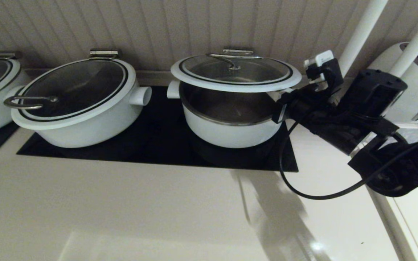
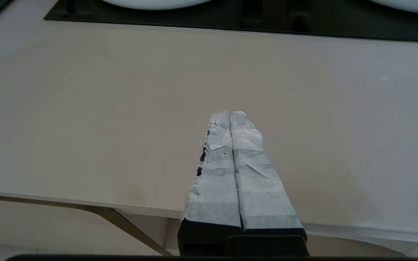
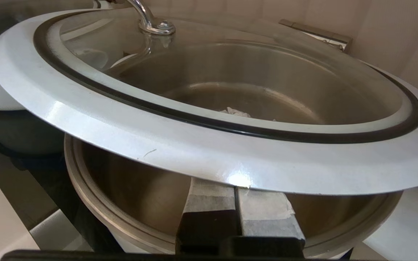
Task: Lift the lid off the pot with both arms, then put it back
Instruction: Open the pot lid completely
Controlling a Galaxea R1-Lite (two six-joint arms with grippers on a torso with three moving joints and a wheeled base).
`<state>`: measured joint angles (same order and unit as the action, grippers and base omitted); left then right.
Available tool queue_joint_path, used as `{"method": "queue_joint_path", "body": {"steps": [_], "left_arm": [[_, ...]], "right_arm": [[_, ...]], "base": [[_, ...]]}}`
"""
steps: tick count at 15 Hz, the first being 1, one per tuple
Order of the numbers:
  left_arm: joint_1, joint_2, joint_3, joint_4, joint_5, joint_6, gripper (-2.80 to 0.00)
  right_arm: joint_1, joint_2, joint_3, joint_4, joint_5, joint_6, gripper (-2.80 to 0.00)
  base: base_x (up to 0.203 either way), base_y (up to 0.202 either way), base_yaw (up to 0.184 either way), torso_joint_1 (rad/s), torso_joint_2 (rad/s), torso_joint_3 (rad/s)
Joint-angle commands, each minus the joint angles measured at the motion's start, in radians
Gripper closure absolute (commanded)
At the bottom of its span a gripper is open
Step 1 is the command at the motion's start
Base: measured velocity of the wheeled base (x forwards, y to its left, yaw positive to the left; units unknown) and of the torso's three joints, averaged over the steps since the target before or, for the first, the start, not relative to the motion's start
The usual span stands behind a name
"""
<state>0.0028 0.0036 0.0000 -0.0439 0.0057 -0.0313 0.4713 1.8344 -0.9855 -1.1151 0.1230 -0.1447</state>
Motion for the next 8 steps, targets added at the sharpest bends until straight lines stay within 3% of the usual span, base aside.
{"method": "queue_joint_path", "body": {"steps": [1,8], "left_arm": [[0.000,-0.003,0.000,-0.001,0.000,-0.001,0.00],[0.000,-0.004,0.000,-0.001,0.000,-0.001,0.00]], "right_arm": [[0.000,-0.009,0.001,-0.006,0.001,-0.001,0.00],[0.000,-0.029,-0.009,-0.008,0.000,-0.003,0.00]], "base": [[0.000,0.000,0.000,0.000,0.00,0.000],[0.000,0.000,0.000,0.000,0.00,0.000]]}}
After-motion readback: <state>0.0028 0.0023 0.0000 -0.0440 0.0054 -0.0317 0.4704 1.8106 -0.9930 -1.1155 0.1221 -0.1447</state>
